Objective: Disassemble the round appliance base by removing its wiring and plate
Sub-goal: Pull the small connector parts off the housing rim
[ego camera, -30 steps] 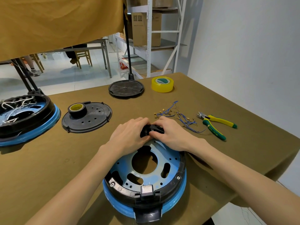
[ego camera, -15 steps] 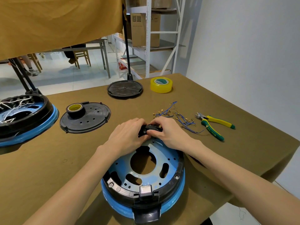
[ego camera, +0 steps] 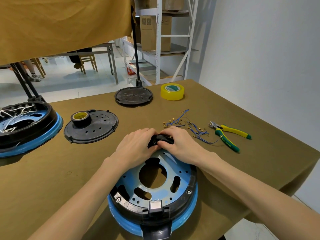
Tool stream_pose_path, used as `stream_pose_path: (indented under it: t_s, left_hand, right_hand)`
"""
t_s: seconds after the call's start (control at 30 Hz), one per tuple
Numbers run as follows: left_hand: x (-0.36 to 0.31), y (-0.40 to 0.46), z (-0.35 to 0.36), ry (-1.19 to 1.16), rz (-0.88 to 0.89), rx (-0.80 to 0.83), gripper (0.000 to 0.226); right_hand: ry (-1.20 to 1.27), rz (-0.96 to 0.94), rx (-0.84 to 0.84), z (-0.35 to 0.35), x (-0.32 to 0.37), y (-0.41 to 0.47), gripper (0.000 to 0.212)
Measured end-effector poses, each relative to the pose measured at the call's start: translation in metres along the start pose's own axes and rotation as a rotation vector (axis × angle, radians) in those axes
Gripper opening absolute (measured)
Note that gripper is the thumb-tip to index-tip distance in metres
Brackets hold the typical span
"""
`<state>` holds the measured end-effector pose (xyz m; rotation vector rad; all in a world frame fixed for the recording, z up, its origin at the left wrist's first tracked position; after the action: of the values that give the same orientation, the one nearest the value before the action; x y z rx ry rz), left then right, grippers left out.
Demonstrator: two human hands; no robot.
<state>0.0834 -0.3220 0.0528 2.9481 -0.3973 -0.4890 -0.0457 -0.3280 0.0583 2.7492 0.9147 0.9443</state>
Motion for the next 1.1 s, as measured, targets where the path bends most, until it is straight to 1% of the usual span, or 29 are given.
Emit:
stream_pose_path:
  t_s: [0.1,0.17,0.27,0.4,0.53,0.67,0.8,0.93,1.1]
  left_hand:
    - [0.001,0.001,0.002,0.022,0.001,-0.004,0.030]
    - [0.000,0.001,0.002,0.051,0.009,-0.013,0.031]
    - [-0.001,0.000,0.003,0.086,0.028,-0.027,0.032]
    - [0.000,0.000,0.003,0.062,0.021,-0.020,0.033]
    - [0.000,0.003,0.002,0.039,0.006,-0.017,0.033]
    - [0.000,0.003,0.002,0.018,0.014,-0.002,0.033]
    - [-0.001,0.002,0.002,0.013,0.021,-0.015,0.033]
    - [-0.002,0.001,0.000,0.013,0.008,-0.053,0.029]
    - [-0.003,-0.001,-0.001,-0.009,0.013,-0.045,0.032]
  right_hand:
    - [0.020,0.000,0.006,-0.001,-0.002,0.001,0.025]
    - [0.055,0.031,-0.004,-0.002,-0.006,0.002,0.027]
    - [0.046,0.061,-0.004,0.001,-0.010,0.003,0.030]
    - [0.045,0.084,-0.002,0.003,-0.012,0.002,0.028]
    - [0.028,0.018,-0.041,-0.003,-0.004,0.000,0.022]
    - [0.033,-0.036,-0.018,-0.005,0.002,-0.001,0.019]
    - [0.033,-0.016,-0.054,-0.006,0.001,0.000,0.023]
    - [0.038,0.033,-0.103,-0.008,-0.003,0.001,0.036]
    - [-0.027,-0.033,-0.069,-0.005,0.004,-0.003,0.025]
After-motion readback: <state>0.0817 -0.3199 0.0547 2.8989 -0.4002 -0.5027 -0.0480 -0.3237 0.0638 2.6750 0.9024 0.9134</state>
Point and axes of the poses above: each hand's wrist, its own y-axis towards the middle knuckle, its own z-axis out of the palm, x = y × z, the point moved 8 cm from there along y, towards the middle knuckle, and after that the axes turned 7 degrees about -z, right-handed, at the moved point
